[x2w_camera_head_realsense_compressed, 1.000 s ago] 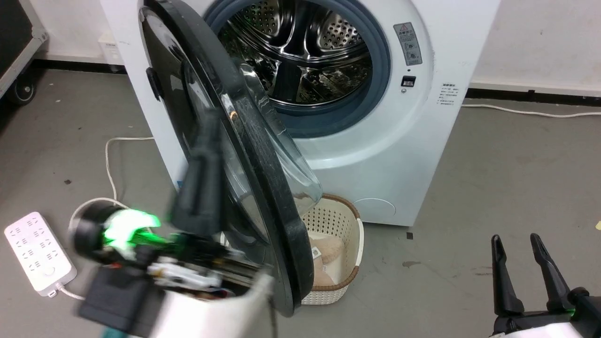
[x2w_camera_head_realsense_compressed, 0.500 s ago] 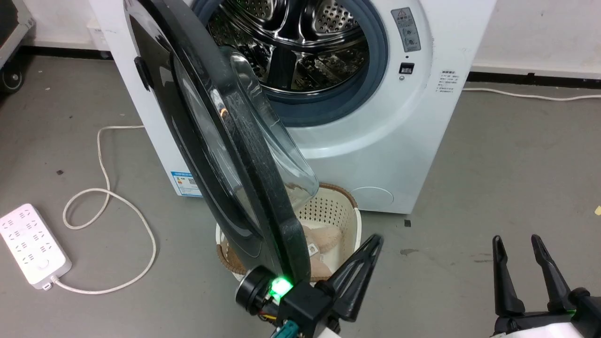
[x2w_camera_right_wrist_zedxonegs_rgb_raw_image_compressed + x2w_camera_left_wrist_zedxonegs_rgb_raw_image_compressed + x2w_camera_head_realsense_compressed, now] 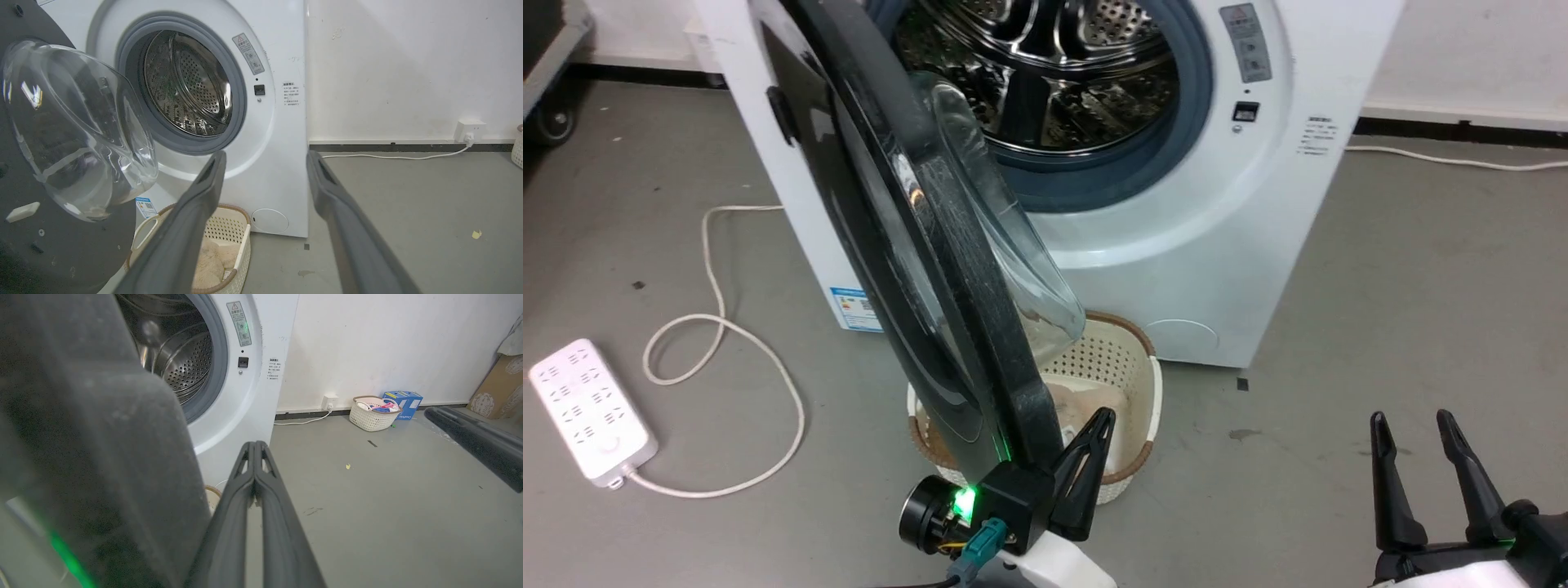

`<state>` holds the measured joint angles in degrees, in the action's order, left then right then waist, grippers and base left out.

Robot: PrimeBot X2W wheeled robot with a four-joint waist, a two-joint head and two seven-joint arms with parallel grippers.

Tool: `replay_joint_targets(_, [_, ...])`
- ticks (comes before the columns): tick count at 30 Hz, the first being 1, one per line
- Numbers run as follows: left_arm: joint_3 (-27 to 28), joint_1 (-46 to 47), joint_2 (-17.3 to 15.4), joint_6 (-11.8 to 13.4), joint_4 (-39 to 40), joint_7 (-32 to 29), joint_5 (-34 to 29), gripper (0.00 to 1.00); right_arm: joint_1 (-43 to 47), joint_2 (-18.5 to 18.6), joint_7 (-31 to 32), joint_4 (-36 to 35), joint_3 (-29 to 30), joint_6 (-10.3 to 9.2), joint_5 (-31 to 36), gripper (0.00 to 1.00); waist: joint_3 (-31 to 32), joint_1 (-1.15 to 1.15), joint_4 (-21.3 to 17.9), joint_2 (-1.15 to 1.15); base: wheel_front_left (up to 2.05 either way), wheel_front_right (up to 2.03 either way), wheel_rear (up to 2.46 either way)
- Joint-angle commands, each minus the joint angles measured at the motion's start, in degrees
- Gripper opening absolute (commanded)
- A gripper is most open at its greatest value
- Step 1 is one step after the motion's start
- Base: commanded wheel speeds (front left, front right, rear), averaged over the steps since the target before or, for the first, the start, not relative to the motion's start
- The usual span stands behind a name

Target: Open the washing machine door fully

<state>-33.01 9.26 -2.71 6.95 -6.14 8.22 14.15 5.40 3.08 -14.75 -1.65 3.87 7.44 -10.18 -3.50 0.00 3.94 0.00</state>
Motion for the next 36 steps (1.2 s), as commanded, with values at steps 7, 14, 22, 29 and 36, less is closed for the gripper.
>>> replay_joint_targets(7, [0.25, -4.06, -1.83, 0.90, -0.21, 0.83, 1.20, 0.00, 0.20, -0.20, -0.25, 0.53, -0.16, 0.05, -0.81, 1.00, 1.77, 0.00, 5.80, 0.00, 0.00, 0.00, 0.00])
replay_joint_targets(14, [0.87, -6.90, -3.46, 2.28, 1.84, 0.67, 1.55, 0.00, 0.94, -0.20, -0.25, 0.77, -0.26, 0.05, -1.08, 1.00, 2.60, 0.00, 12.14, 0.00, 0.00, 0.00, 0.00])
replay_joint_targets(22, [4.56, -7.42, -6.07, 4.58, 4.83, 0.16, 2.40, 0.00, 0.88, -0.20, -0.25, 0.80, -0.53, 0.05, -0.73, 1.00, 1.82, 0.00, 19.03, 0.00, 0.00, 0.00, 0.00])
replay_joint_targets(29, [10.77, -6.12, -8.70, 6.96, 5.47, 0.27, 4.50, 0.00, -0.37, -0.20, 0.00, 0.46, -1.29, 0.05, 1.06, 1.00, -1.54, 0.00, 22.25, 0.00, 0.00, 0.00, 0.00])
replay_joint_targets(36, [20.23, -2.67, -13.73, 7.62, 4.11, 0.33, 8.83, 0.00, -2.57, 0.73, 2.04, -1.86, -2.34, 0.05, 3.13, 1.00, -7.16, 0.00, 21.88, 0.00, 0.00, 0.00, 0.00])
